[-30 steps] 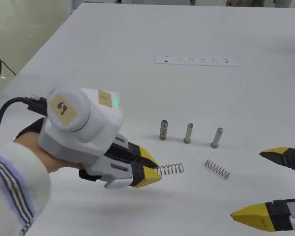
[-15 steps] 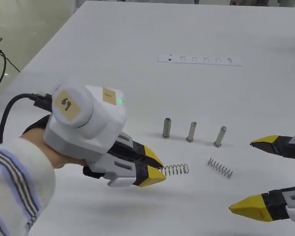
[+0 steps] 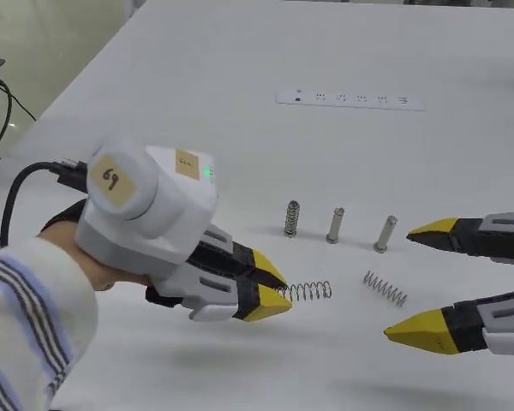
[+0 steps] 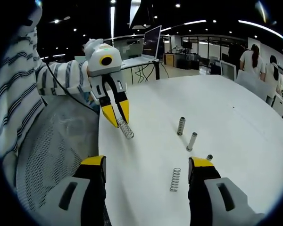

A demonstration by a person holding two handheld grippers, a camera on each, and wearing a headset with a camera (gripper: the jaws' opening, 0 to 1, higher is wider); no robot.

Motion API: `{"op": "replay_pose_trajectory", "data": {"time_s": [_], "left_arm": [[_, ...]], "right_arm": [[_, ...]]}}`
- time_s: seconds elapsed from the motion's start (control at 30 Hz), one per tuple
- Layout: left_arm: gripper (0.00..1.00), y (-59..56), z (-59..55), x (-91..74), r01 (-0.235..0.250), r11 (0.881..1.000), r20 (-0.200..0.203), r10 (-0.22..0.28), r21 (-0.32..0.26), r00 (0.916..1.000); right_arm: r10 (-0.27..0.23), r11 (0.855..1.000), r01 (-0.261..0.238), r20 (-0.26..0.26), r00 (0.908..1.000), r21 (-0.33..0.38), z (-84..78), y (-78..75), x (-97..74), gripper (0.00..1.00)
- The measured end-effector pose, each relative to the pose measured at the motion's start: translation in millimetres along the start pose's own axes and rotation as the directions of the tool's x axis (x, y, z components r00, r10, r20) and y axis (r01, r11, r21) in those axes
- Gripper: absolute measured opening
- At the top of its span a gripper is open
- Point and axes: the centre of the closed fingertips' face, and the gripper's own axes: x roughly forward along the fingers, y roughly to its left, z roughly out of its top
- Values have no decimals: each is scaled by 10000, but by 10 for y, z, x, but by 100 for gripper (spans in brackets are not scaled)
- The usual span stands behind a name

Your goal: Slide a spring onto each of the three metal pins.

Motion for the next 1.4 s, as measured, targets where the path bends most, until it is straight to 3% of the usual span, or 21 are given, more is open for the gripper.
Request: {"op": "replay_pose_trajectory", "data": {"time_s": [0.2,0.37,0.57,0.77,0.93,1.1,1.4], "left_arm": [[3,-28,-8,13,103,9999,-96,-102,131,9999],[3,-38,-32,17,142,9998,-147,-141,114,9998],[3,-55,29,11,197,9997,97,-198,156,9998],[3,-54,91,-1,182,9992,289,-193,360,9994],[3,-71,114,-1,225,9989,355,-240,423,9991],[3,-95,137,2,312,9991,499,-327,301,9982],[3,-111,151,12,355,9988,582,-374,329,9976]], "right_arm": [[360,9986,-365,-130,9993,-383,28,38,81,63],[692,9970,-681,270,9972,-380,141,94,127,60],[1032,9940,-1006,632,9926,-430,272,151,178,57],[1569,9861,-1537,500,9864,-626,280,249,222,43],[1742,9823,-1713,337,9841,-761,270,280,258,37],[2033,9745,-2008,163,9790,-1000,262,346,276,24],[2381,9648,-2371,-52,9712,-1141,252,423,311,21]]}}
